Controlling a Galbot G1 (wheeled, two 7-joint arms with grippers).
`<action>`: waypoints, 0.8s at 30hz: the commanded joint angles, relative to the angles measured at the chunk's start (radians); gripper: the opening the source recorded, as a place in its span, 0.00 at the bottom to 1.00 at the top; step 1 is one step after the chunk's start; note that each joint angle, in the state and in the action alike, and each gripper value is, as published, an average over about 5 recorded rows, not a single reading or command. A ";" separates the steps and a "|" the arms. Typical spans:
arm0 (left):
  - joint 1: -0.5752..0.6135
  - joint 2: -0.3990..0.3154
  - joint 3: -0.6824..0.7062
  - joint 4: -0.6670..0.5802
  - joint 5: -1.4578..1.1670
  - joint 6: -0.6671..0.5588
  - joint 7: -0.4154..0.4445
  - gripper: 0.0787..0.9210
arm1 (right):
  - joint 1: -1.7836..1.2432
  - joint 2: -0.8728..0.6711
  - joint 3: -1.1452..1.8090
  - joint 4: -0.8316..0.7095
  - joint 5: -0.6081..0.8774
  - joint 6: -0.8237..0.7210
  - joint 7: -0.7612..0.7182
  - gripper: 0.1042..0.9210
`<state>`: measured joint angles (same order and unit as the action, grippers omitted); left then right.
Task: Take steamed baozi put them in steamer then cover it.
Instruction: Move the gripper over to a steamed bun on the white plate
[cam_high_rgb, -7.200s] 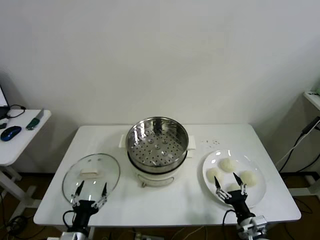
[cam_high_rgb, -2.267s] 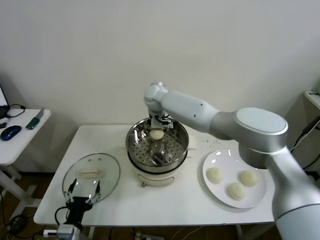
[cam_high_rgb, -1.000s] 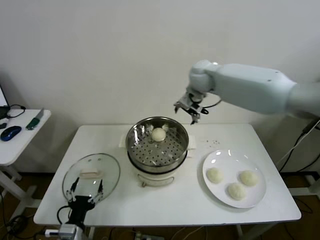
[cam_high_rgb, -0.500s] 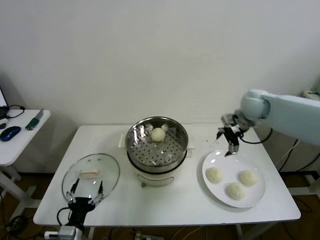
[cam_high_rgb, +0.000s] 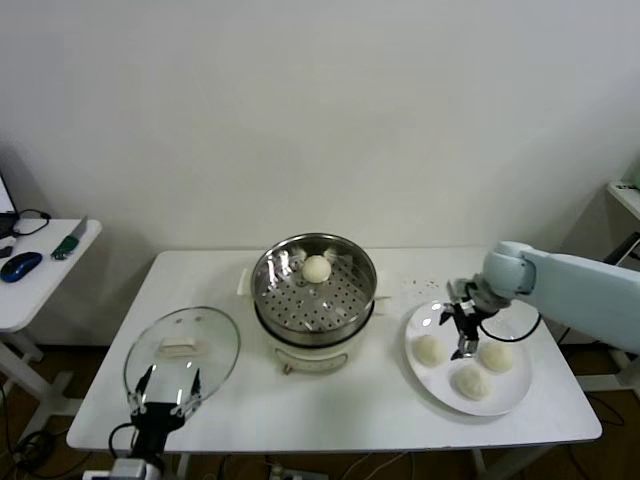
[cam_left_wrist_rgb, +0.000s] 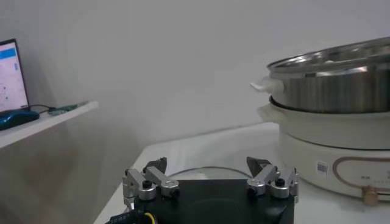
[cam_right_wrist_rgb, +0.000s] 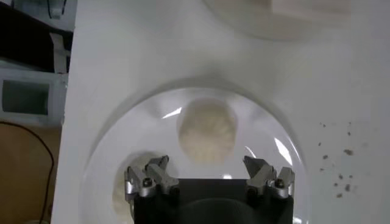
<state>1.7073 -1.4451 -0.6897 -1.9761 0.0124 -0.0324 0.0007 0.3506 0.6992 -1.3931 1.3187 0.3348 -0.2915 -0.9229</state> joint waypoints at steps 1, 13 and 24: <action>0.011 -0.003 -0.003 0.002 -0.033 0.003 0.000 0.88 | -0.151 0.049 0.093 -0.078 -0.017 -0.014 0.036 0.88; 0.015 -0.004 -0.004 0.003 -0.048 0.005 -0.001 0.88 | -0.171 0.088 0.112 -0.114 -0.034 -0.007 0.038 0.88; 0.018 -0.005 -0.002 0.002 -0.045 0.002 -0.001 0.88 | -0.155 0.084 0.110 -0.123 -0.018 -0.003 0.016 0.80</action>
<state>1.7232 -1.4494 -0.6911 -1.9737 -0.0269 -0.0290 0.0001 0.2101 0.7758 -1.2932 1.2072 0.3162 -0.2948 -0.9025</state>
